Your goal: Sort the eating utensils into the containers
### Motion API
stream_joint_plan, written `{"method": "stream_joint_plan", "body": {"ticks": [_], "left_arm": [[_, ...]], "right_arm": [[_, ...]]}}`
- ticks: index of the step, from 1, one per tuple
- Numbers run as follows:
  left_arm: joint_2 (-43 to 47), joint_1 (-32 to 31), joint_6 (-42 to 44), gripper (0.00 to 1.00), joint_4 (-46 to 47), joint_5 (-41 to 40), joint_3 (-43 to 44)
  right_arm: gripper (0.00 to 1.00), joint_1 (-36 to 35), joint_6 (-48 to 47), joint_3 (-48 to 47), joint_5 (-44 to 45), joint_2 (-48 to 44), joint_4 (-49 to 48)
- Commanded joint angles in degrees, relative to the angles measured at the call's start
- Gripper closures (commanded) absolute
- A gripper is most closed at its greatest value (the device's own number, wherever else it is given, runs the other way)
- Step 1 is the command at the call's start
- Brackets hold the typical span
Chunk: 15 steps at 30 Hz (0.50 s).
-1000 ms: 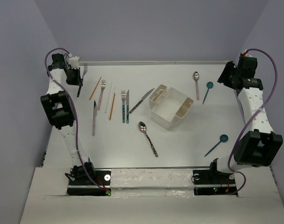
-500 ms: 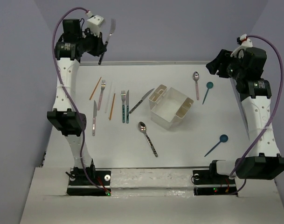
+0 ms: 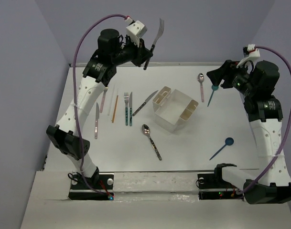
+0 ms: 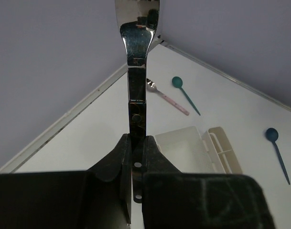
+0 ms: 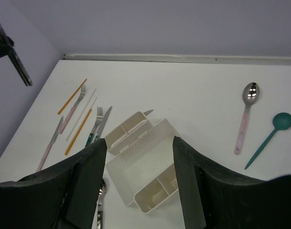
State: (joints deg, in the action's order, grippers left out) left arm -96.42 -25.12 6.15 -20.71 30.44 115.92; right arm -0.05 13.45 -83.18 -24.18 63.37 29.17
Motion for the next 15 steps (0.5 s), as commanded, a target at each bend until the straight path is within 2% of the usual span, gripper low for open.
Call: {"method": "stream_joint_plan", "body": {"ticks": [1, 4, 6, 12, 15], "left_arm": [[1.24, -2.2, -10.45, 1.0, 23.68, -3.88, -10.5], [0.97, -4.4, -7.48, 1.0, 31.41, -7.05, -17.35], [1.41, -4.85, -6.42, 1.0, 40.89, -6.97, -24.29], [-1.65, -5.02, -7.81, 1.0, 66.55, -0.39, -36.44], [-4.9, -5.55, -9.05, 1.0, 74.49, 1.73, -38.13]], "right_arm": [[0.36, -0.12, -1.59, 3.79, 2.65, -6.85, -2.54], [0.36, -0.12, -1.77, 7.22, 4.4, -11.85, -2.62], [0.36, -0.12, -1.33, 8.81, 5.63, -13.53, -2.54], [0.36, -0.12, 0.26, 13.48, 8.18, -17.93, -2.19], [0.36, -0.12, 0.08, 13.48, 8.8, -18.72, -1.14]]}}
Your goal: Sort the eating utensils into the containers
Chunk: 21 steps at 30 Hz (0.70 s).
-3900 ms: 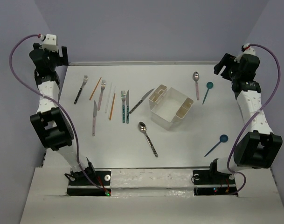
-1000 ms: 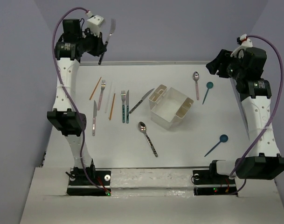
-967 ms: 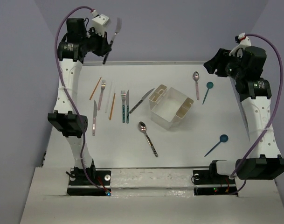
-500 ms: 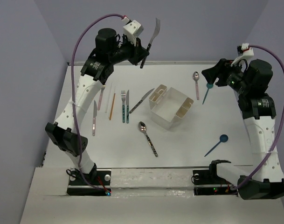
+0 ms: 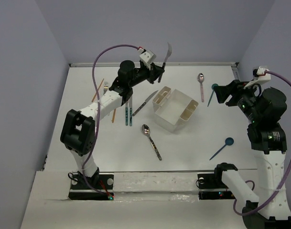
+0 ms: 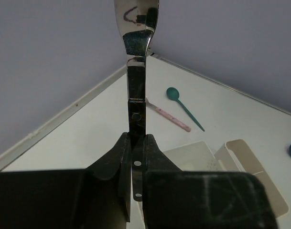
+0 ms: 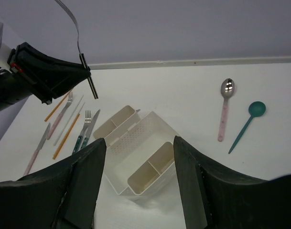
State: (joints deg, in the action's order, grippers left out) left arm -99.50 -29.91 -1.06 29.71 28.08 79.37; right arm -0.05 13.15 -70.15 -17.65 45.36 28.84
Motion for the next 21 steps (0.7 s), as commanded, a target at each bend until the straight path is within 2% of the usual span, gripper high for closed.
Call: {"method": "stream_joint_plan", "body": {"ticks": [1, 9, 17, 21], "left_arm": [[-2.7, -1.02, -1.93, 1.0, 24.77, 4.01, -1.24], [-10.97, -1.9, -3.95, 1.0, 36.01, 3.39, 0.52], [-12.2, -1.99, -7.02, 1.0, 42.08, 1.91, -9.13], [-12.56, -1.91, -5.54, 1.0, 44.02, 1.98, -10.99]], "right_arm": [[0.36, -0.12, 0.39, 0.19, 2.44, -0.72, 0.24], [0.36, -0.12, -2.16, -3.32, 4.46, 0.43, 6.22], [0.34, -0.12, -1.73, -2.1, 9.21, 0.6, 8.6], [0.34, -0.12, -1.46, -1.13, 8.16, 1.57, 8.6]]}}
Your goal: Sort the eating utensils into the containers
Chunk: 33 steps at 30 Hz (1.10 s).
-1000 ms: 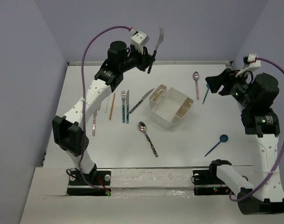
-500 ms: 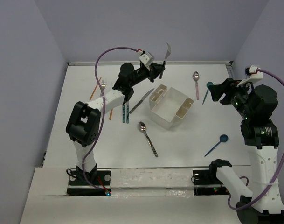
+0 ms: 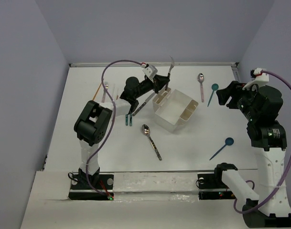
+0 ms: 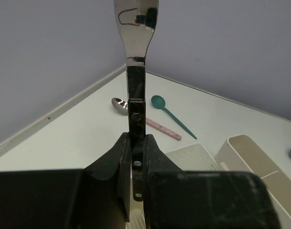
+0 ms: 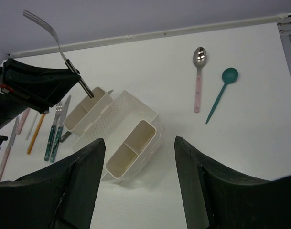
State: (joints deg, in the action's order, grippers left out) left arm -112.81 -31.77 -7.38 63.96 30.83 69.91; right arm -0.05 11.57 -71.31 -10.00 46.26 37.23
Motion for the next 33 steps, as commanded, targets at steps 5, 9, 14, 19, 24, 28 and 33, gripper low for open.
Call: {"method": "stream_joint_plan", "body": {"ticks": [5, 9, 14, 19, 24, 28, 33], "left_arm": [[-1.0, -0.05, 2.19, 1.0, 9.34, -2.61, -2.14], [-1.62, -0.05, 4.3, 1.0, 9.25, -3.5, -2.85], [-1.97, -0.05, 3.77, 0.76, 9.25, -2.71, -4.08], [-1.44, -0.05, 4.12, 0.53, 8.9, -1.3, -4.26], [-0.22, 0.04, 2.99, 0.51, 5.22, -0.69, -1.37], [1.45, 0.13, 1.14, 0.51, 2.93, -0.06, -0.22], [4.44, 0.22, 3.32, 0.45, -13.71, -1.91, 8.11]], "right_arm": [[0.34, -0.12, -0.32, 0.56, 1.21, 0.32, 0.65], [0.34, -0.12, -0.67, 0.47, 1.47, -0.12, 1.44], [0.33, -0.12, -0.06, 1.35, 2.7, 0.06, 3.11], [0.32, -0.12, 0.64, 2.23, 3.93, 0.32, 4.07], [0.31, -0.12, 1.17, 1.09, 4.63, 2.77, 5.91], [0.32, -0.12, 2.49, 0.21, 9.37, 5.32, 7.06], [0.5, -0.12, 3.19, -1.46, 15.53, 11.64, 8.11]]}}
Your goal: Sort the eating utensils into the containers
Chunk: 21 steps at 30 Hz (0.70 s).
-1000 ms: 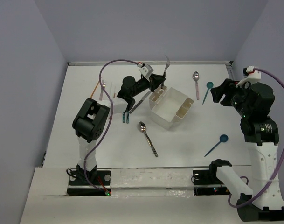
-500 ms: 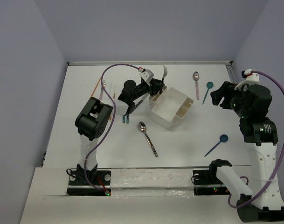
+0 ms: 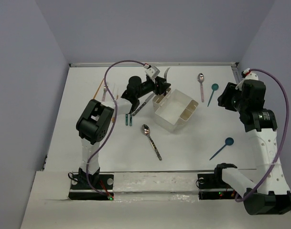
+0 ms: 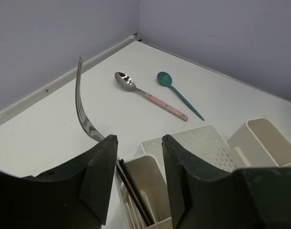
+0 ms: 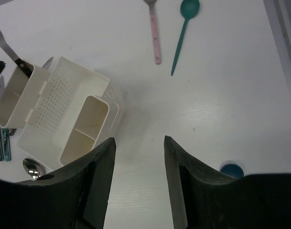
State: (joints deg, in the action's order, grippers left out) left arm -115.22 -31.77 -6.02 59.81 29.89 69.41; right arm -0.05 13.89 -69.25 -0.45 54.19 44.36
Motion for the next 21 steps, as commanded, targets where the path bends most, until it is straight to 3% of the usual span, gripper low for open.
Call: {"method": "stream_joint_plan", "body": {"ticks": [1, 5, 9, 13, 17, 21], "left_arm": [[7.37, 0.22, 3.02, 0.45, -13.02, -1.84, 10.03], [10.71, 0.3, 9.7, 0.44, -26.3, -9.03, 15.22], [13.17, 1.62, 14.98, 0.42, -45.54, -14.5, 23.3], [17.12, 7.13, 16.66, 0.41, -58.38, -18.72, 29.73], [26.5, 15.39, 17.35, 0.41, -64.81, -19.87, 23.52], [36.34, 23.14, 22.09, 0.4, -65.08, -23.29, 8.25]], "right_arm": [[0.5, -0.12, 1.05, -4.04, 6.42, 5.38, 0.91], [0.5, 1.54, 2.19, -7.73, 8.53, 14.43, -0.76], [0.48, 6.46, 2.89, -13.09, 3.71, 24.27, -5.5], [0.44, 11.21, 5.0, -20.36, 0.89, 40.67, -6.65], [0.43, 11.22, 5.18, -27.57, 0.89, 52.55, -6.22], [0.48, 11.22, 4.66, -33.66, 0.89, 61.1, -5.08]]}}
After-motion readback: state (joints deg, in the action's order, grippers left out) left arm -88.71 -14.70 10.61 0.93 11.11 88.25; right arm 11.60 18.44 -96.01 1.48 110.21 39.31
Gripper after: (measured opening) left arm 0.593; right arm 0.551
